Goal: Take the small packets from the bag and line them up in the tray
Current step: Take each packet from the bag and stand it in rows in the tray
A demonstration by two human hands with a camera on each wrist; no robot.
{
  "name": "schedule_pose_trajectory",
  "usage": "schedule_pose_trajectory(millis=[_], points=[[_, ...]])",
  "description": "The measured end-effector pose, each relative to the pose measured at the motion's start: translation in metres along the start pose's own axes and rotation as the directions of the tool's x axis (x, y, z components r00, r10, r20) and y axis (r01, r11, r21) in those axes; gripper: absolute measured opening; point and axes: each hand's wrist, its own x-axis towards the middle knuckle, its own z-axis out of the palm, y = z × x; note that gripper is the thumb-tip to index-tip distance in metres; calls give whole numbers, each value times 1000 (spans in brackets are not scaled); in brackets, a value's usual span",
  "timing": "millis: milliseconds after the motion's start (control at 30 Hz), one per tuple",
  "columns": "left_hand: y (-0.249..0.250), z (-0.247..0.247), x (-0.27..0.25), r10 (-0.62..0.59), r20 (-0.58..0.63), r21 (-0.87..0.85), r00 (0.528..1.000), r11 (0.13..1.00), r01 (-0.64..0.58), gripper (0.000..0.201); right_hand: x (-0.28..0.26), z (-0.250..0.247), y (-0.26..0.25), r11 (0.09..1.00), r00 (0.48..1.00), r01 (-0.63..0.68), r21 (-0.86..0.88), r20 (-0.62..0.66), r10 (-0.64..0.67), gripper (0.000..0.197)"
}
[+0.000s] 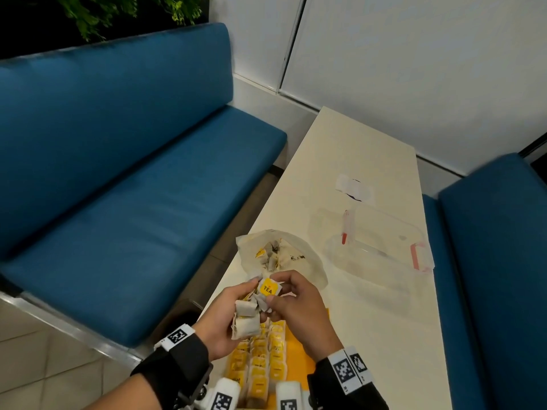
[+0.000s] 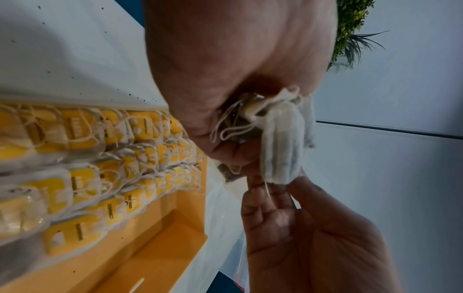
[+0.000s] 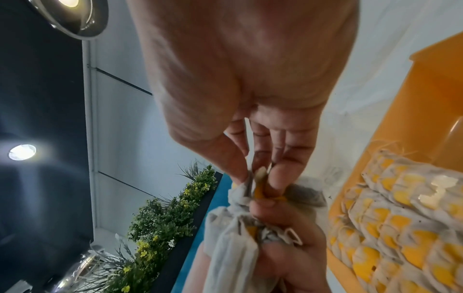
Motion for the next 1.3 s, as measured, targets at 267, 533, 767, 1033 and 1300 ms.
schedule_pose_trajectory(millis=[267,533,767,1033,1300], points=[[-2,-6,5,18,5,-3,1000,1000,-18,36,5,-3,-6,995,996,64,-78,-49,-68,33],[-1,-10,5,53,-17,22,998,998,-52,34,9,-5,-3,990,992,81,-119,-91,-92,11],[0,-18,4,71,-47,21,996,997,-71,37,5,-25,-17,970,978,187,-158,-67,-200,7],[-1,-23,6,89,-61,27,994,996,-88,38,3,-51,-10,945,984,161,-283,-27,-176,11],[-7,-31,14,102,-83,68,991,993,-96,47,-11,-57,17,945,998,68,-321,34,-60,7]])
